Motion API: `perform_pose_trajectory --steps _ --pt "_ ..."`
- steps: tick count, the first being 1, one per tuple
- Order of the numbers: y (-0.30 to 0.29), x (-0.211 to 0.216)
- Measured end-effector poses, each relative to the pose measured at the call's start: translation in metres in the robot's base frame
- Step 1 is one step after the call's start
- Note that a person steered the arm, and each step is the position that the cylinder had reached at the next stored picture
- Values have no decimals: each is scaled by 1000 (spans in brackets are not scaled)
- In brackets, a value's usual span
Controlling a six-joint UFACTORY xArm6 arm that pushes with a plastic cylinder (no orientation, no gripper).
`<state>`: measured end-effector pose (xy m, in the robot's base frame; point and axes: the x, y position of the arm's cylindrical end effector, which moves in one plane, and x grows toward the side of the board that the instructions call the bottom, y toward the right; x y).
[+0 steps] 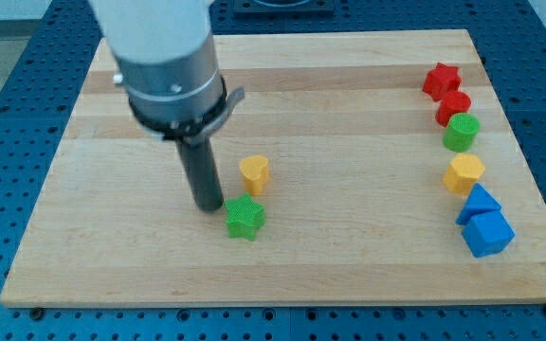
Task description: Move the yellow heart towards the center of the board
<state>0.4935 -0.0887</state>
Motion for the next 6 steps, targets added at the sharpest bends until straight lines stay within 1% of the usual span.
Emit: perform_pose_trajectory --steps 2,3,4,5,6 --pt "17 -25" --pt "30 -25" --pt "33 -12" --pt "64 -21" --pt "101 -66"
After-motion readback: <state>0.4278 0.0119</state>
